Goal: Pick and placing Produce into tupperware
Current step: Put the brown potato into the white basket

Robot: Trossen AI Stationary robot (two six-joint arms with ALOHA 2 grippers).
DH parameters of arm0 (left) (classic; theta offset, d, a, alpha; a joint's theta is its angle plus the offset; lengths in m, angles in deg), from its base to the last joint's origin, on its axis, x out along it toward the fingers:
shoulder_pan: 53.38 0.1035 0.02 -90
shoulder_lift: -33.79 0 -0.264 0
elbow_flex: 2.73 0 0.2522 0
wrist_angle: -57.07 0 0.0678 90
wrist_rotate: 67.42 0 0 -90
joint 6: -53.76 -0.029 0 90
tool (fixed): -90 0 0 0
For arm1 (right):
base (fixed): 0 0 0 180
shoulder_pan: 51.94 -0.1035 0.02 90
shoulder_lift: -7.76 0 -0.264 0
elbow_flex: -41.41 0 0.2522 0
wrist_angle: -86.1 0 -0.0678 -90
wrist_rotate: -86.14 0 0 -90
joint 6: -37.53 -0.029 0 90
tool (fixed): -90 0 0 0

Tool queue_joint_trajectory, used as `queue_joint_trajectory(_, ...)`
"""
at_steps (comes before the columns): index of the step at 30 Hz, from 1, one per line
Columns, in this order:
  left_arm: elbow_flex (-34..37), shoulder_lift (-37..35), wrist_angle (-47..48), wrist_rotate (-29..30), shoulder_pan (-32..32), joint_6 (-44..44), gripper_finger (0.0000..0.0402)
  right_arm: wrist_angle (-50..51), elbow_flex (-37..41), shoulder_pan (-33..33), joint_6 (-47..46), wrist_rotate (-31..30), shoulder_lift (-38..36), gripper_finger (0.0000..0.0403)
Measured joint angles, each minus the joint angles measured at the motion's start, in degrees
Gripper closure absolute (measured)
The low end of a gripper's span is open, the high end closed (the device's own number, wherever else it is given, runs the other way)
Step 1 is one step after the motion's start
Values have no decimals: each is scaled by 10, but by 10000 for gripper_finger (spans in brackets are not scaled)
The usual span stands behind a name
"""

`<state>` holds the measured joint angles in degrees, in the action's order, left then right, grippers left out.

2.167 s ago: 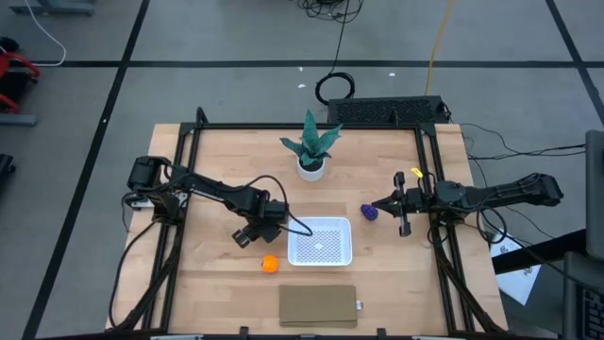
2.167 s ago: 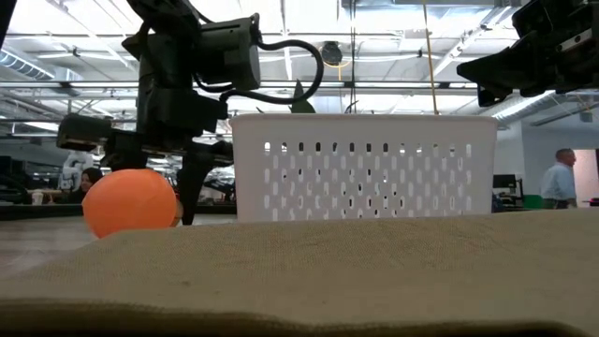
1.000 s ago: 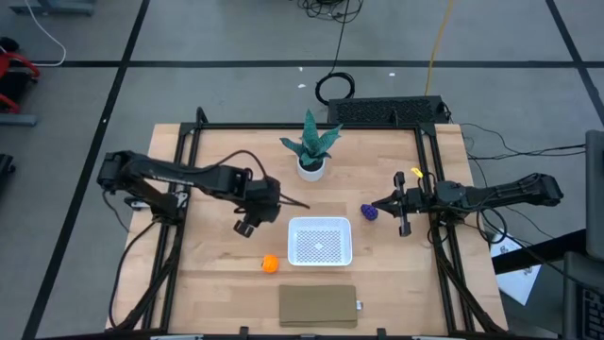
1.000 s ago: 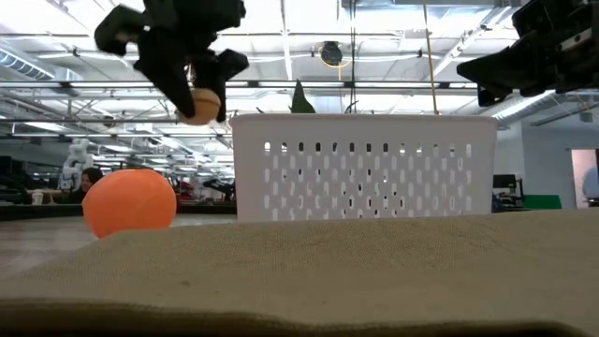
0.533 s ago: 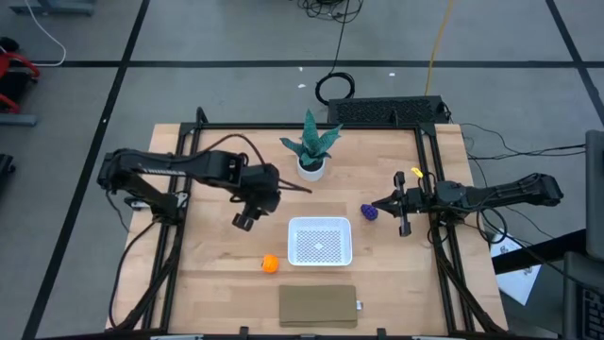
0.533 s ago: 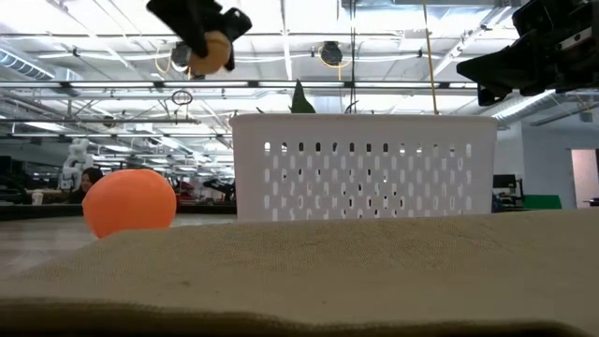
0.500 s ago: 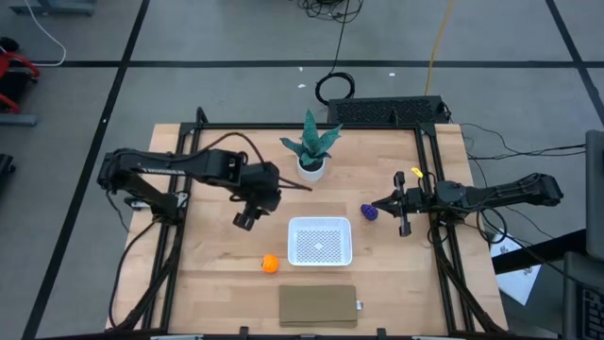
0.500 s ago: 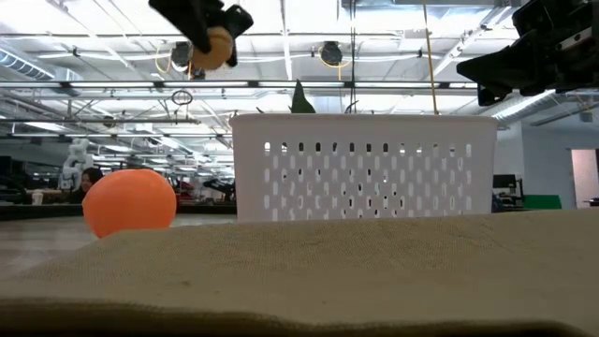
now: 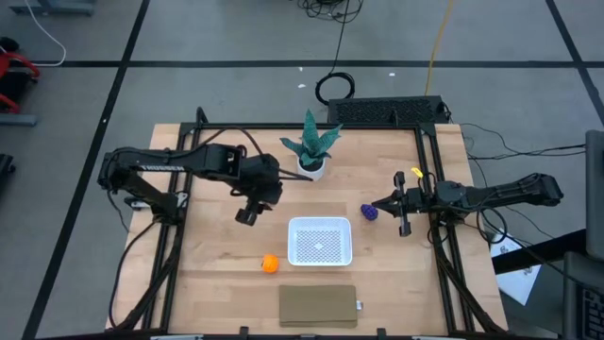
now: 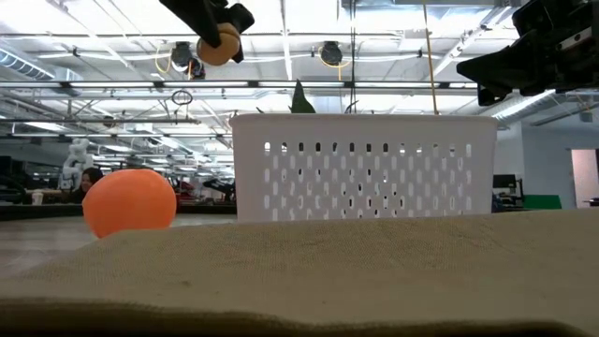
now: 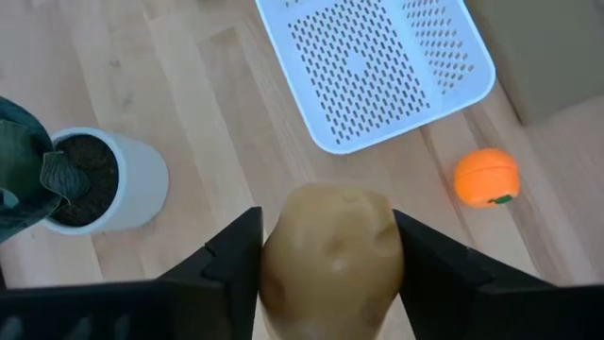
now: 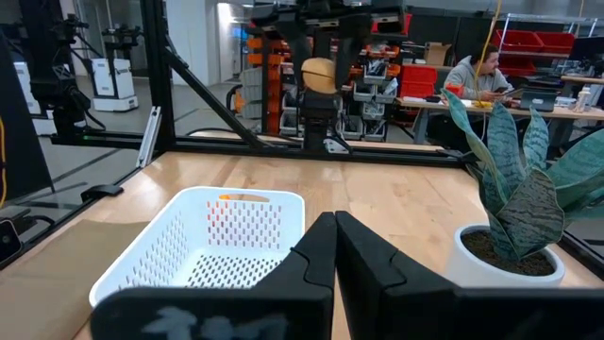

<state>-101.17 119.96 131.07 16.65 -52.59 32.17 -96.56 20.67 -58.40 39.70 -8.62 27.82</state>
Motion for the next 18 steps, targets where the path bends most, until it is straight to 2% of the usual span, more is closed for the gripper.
queue_joint_trajectory(4,0,5,-10,27,0,47,206,0,0,0,0,0,0,403)
queue_joint_trajectory(9,0,24,-45,21,-2,95,216,0,0,0,0,0,0,403)
queue_joint_trajectory(18,0,89,-95,8,-29,97,203,-6,0,0,0,0,3,403)
